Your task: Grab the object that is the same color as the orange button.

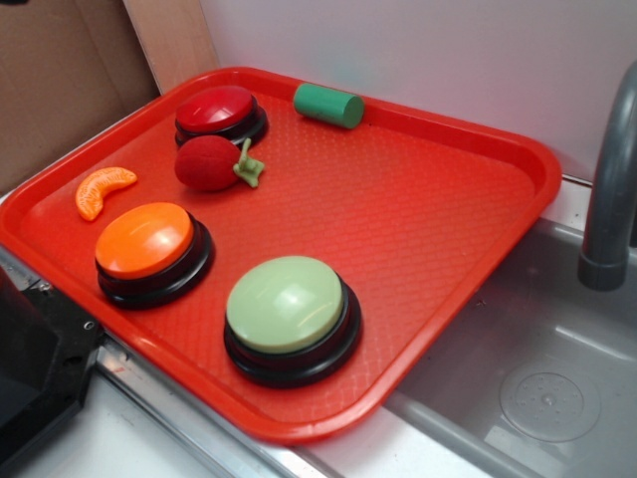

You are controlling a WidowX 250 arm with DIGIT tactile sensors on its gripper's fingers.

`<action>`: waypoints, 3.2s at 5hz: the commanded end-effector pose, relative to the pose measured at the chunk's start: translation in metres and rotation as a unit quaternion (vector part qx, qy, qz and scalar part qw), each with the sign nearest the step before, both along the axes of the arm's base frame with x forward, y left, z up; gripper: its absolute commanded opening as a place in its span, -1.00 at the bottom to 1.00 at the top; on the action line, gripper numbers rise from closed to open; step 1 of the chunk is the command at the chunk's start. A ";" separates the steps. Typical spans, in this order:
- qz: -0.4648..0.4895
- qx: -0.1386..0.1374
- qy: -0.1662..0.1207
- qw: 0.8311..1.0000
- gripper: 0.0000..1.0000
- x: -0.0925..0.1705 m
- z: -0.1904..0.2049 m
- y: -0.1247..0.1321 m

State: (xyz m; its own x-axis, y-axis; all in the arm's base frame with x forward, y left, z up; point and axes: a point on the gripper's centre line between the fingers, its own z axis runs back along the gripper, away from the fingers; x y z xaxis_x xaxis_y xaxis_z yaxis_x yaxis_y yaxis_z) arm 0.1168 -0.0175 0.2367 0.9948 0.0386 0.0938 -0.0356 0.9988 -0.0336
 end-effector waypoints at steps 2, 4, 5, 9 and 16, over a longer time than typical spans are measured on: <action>0.094 -0.018 -0.014 0.995 1.00 0.007 -0.008 0.014; 0.267 -0.049 -0.031 0.962 1.00 0.029 -0.053 0.058; 0.335 -0.026 -0.055 0.940 1.00 0.041 -0.083 0.082; 0.401 0.042 -0.070 0.913 1.00 0.030 -0.177 0.124; 0.401 0.006 -0.058 0.914 -1.00 0.033 -0.222 0.146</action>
State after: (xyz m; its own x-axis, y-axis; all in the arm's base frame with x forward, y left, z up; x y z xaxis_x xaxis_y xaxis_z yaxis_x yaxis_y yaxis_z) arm 0.1590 0.1264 0.0159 0.6289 0.7461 0.2188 -0.7511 0.6557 -0.0769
